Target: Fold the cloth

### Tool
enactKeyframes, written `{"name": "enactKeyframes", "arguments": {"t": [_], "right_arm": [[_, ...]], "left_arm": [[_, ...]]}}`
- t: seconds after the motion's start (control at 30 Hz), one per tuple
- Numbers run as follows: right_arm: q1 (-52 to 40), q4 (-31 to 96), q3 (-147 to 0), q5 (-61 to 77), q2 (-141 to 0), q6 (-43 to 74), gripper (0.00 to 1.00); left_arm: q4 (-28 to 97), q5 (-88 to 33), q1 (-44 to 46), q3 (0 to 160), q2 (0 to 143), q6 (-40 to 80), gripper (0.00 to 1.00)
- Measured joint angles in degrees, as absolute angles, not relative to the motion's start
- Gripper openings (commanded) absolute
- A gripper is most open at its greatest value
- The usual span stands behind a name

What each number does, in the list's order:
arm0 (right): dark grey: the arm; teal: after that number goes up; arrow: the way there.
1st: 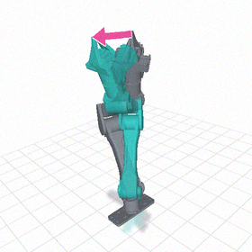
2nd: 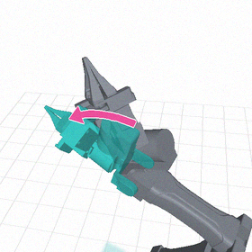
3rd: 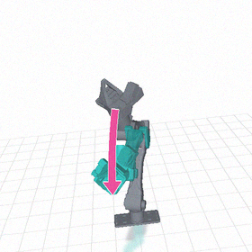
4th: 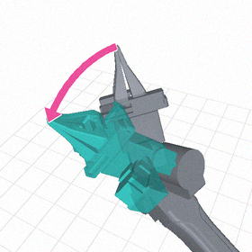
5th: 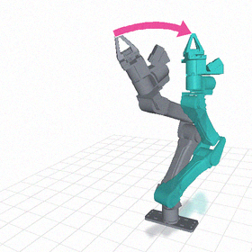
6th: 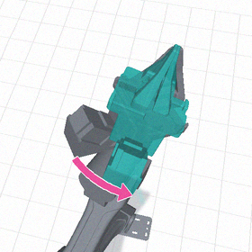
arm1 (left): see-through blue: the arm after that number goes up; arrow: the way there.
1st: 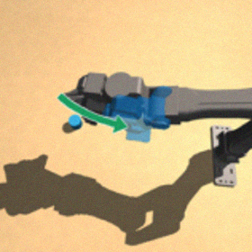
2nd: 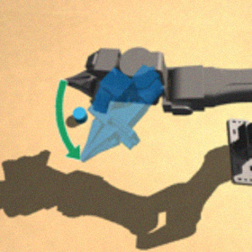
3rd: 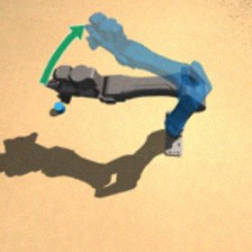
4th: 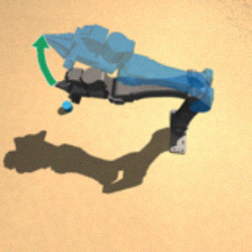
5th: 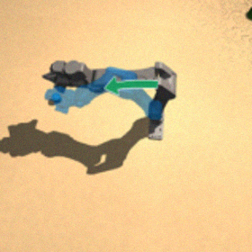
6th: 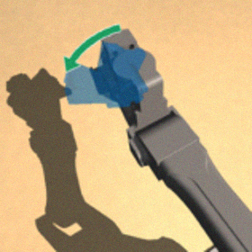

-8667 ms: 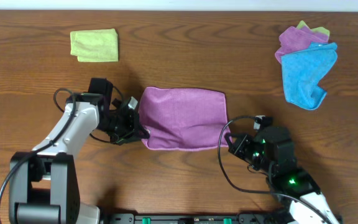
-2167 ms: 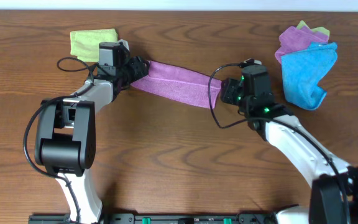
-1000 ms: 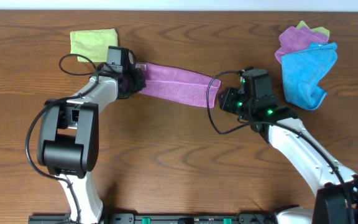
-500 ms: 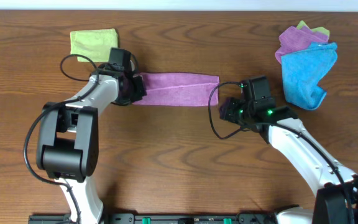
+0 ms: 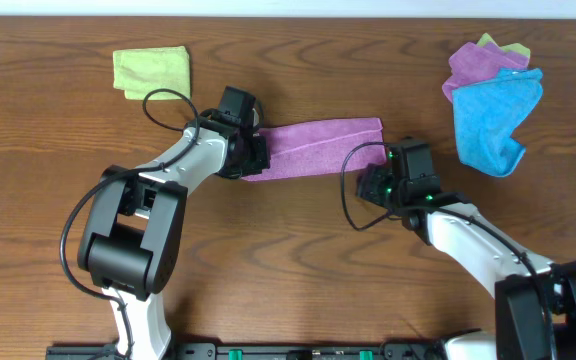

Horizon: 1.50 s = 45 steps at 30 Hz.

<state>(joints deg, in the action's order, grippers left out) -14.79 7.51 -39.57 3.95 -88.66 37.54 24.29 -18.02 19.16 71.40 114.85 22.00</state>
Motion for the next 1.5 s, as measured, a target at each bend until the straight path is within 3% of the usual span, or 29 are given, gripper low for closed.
{"name": "enactKeyframes", "arguments": {"t": [0.3,0.83,1.1,1.3,1.5], "right_arm": [[-12.23,-1.83,-39.22,1.45,-92.33,39.13,0.66],[-12.23,-15.46,-39.42,1.85,-100.75,43.29,0.61],[-12.23,-23.14,-40.4,2.76,-105.23,44.47,0.46],[-12.14,-24.86,-40.14,3.33,-106.83,44.84,0.02],[-12.12,-27.24,-39.55,5.54,-107.22,42.83,0.01]], "left_arm": [[24.43,-18.5,18.74,71.37,114.85,20.91,0.06],[24.95,-18.74,18.48,71.37,114.85,20.49,0.06],[24.95,-18.72,18.48,71.37,114.85,20.51,0.06],[24.97,-18.65,18.48,71.37,114.85,20.49,0.06],[24.99,-18.5,18.48,71.37,114.85,20.51,0.06]]}}
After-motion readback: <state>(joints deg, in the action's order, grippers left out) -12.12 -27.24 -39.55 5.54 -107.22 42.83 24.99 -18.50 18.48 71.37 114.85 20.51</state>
